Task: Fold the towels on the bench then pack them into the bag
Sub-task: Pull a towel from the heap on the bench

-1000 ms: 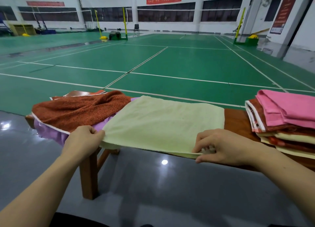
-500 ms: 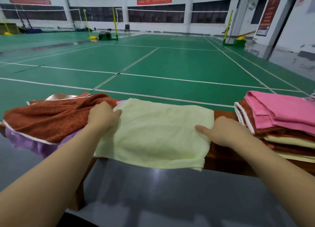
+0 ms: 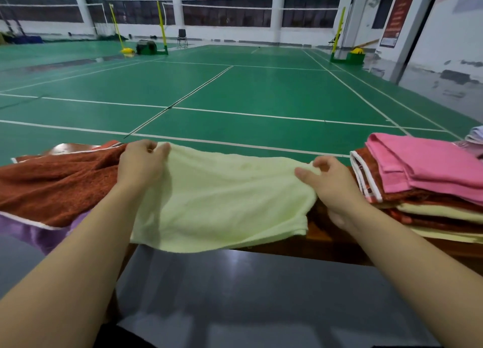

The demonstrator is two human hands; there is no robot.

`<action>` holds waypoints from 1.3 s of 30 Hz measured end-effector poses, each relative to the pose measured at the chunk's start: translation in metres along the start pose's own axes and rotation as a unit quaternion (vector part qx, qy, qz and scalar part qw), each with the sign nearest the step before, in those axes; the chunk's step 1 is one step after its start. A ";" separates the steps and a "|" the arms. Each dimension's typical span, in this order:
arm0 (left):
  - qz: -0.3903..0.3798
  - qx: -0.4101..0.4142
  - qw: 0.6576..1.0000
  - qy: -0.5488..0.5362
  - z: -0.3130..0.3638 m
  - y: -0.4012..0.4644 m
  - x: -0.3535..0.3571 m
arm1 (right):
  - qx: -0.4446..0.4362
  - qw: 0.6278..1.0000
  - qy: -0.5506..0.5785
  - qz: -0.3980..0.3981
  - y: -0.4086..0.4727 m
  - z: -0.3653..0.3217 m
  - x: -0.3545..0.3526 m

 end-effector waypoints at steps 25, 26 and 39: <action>0.086 0.121 0.935 0.321 0.044 -0.031 0.050 | -0.072 0.861 -0.479 -0.155 -0.034 -0.046 -0.036; 0.080 0.171 0.931 0.313 0.062 -0.036 0.056 | -0.064 0.862 -0.465 -0.188 -0.040 -0.038 -0.033; -0.296 0.368 0.881 0.044 0.208 -0.145 0.213 | -0.078 0.870 -0.439 -0.209 -0.065 -0.007 -0.066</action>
Point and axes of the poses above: each hand's wrist, its own y-axis towards the middle knuckle, its own x-axis out of the palm, z = x × y, the point moved 10 cm from there along y, towards the middle knuckle, and after that the axes turned 9 degrees about -z, right-handed, at the moved point
